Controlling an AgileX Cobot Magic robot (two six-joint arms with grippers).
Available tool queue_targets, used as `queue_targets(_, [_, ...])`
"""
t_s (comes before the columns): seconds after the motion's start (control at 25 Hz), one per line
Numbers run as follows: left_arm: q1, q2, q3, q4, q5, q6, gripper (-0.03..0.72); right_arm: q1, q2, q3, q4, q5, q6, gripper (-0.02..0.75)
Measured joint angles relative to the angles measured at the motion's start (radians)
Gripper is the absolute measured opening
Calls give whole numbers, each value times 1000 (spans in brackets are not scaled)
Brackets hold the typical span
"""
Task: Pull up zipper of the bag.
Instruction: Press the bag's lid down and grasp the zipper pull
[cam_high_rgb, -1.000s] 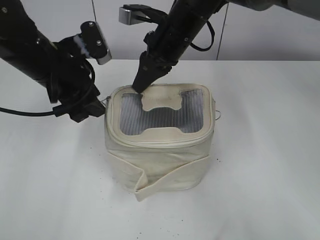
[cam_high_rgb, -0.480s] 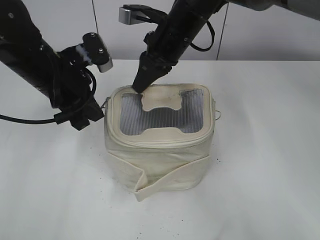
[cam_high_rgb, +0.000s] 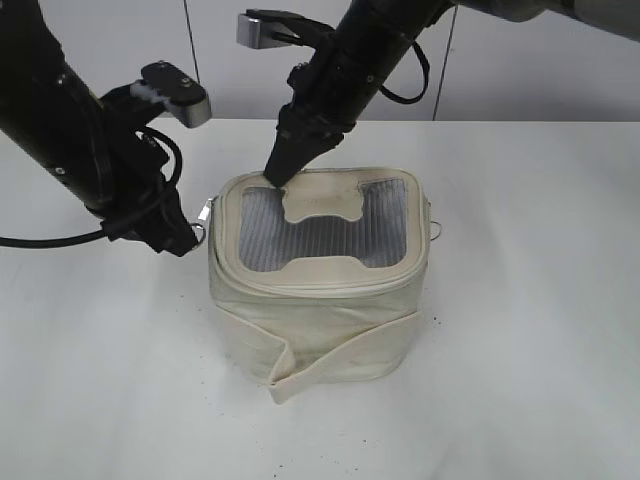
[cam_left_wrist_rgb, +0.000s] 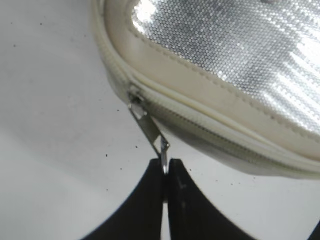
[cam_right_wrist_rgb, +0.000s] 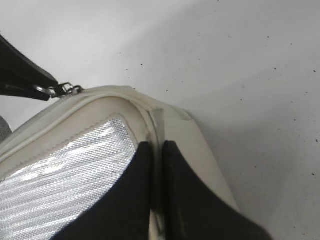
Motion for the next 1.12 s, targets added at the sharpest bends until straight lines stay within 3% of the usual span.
queue_targets(0.32, [0, -35, -2, -12, 85, -124, -3, 2, 0, 0, 6, 1, 8, 31])
queue_targets(0.68, [-16, -50, 58, -95, 147, -165, -3, 5, 0, 0, 5, 2, 22, 31])
queue_targets(0.88, [-111, -133, 168, -161, 135, -177, -3, 5, 0, 0, -2, 2, 29, 30])
queue_targets(1.12, [-260, -175, 248, -234, -37, -253, -3, 5, 0, 0, -3, 2, 34, 30])
